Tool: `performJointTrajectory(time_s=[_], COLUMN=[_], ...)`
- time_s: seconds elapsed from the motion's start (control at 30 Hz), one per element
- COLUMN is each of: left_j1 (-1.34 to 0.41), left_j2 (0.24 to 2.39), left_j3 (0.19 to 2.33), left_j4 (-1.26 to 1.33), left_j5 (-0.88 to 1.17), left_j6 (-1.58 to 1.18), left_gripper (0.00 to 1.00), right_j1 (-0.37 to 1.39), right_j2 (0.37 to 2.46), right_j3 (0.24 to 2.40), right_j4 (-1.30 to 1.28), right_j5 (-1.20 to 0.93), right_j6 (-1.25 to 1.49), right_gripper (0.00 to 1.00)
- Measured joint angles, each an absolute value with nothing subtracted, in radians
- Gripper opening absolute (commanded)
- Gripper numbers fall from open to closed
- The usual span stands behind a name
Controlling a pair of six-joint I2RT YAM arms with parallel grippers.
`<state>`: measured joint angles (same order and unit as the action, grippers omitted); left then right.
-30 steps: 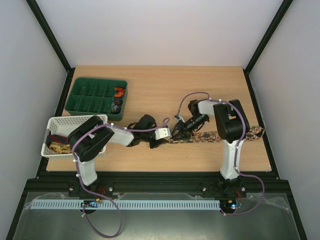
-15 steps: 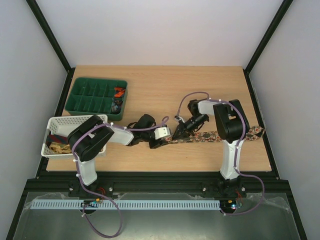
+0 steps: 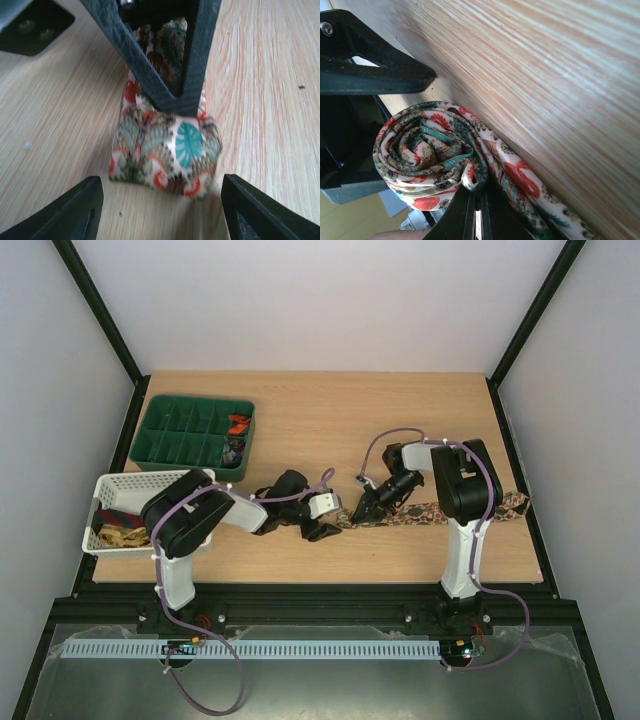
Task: Roll the ties
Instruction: Roll the tie at the center of the board.
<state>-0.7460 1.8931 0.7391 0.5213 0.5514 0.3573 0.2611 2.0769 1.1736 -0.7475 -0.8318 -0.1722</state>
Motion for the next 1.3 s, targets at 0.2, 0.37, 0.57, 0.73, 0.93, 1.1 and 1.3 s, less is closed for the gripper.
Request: performJointTrajectory(time_s=[0.2, 0.37, 0.57, 0.73, 0.93, 1.1, 1.3], left_j1=[-0.759, -0.761, -0.782, -0.805, -0.819, -0.82, -0.826], left_j2=[1.952, 1.956, 1.951, 1.951, 1.997, 2.012, 1.988], left_j3=[0.785, 0.791, 0.8, 0.811, 0.861, 0.896, 0.896], left_j4=[0.578, 0.578, 0.578, 0.577, 0.569, 0.527, 0.475], left_j5=[0.561, 0.575, 0.564, 0.524, 0.517, 0.522, 0.476], left_j6=[0.356, 0.385, 0.408, 0.41, 0.406, 0.416, 0.427], left_gripper=[0.57, 0.45, 0.41, 0.42, 0.44, 0.31, 0.28], right_j1=[0.261, 0.26, 0.255, 0.253, 0.249, 0.238, 0.238], right_j2=[2.078, 2.081, 2.092, 2.101, 2.103, 2.103, 2.096], right_j3=[1.174, 1.174, 1.178, 1.187, 1.187, 1.19, 1.192], right_j4=[-0.747, -0.747, -0.754, -0.768, -0.772, -0.781, -0.784], right_j5=[-0.832, -0.836, -0.849, -0.852, -0.854, -0.848, -0.851], right_j6=[-0.172, -0.172, -0.172, -0.172, -0.172, -0.172, -0.168], right_gripper=[0.01, 0.01, 0.01, 0.01, 0.01, 0.02, 0.22])
